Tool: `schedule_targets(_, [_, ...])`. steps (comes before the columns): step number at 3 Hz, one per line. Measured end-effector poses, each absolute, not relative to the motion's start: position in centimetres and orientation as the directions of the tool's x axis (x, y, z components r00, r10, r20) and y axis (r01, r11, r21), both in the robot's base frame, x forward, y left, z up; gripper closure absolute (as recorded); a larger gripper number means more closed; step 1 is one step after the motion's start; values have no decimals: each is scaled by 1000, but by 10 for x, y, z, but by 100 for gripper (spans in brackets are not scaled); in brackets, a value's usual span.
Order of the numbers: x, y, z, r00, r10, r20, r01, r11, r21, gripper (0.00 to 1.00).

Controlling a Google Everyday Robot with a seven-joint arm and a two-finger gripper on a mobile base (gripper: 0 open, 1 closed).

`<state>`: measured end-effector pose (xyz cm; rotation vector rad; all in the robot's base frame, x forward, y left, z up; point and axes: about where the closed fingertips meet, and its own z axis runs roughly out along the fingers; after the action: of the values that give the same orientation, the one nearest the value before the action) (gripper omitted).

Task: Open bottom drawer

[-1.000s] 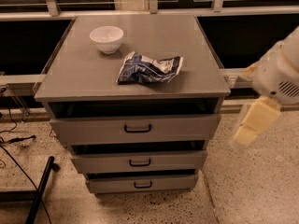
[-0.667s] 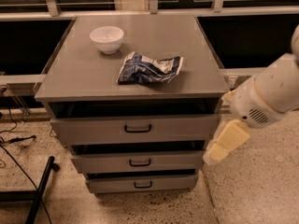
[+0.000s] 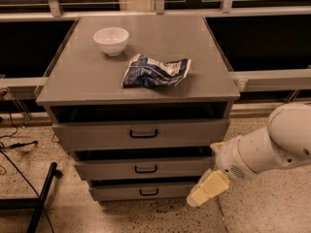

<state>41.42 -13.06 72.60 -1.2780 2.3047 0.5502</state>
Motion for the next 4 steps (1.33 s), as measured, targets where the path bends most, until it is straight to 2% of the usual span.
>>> schedule_targets(1, [415,-130,731,-465,-691,-553,-864,489,116,0])
schedule_targets(3, [407,-138,658,-485,-682,-547,-850,514,112,0])
schedule_targets(4, [414,-136,624,-463,-606,-647,-848,514,125,0])
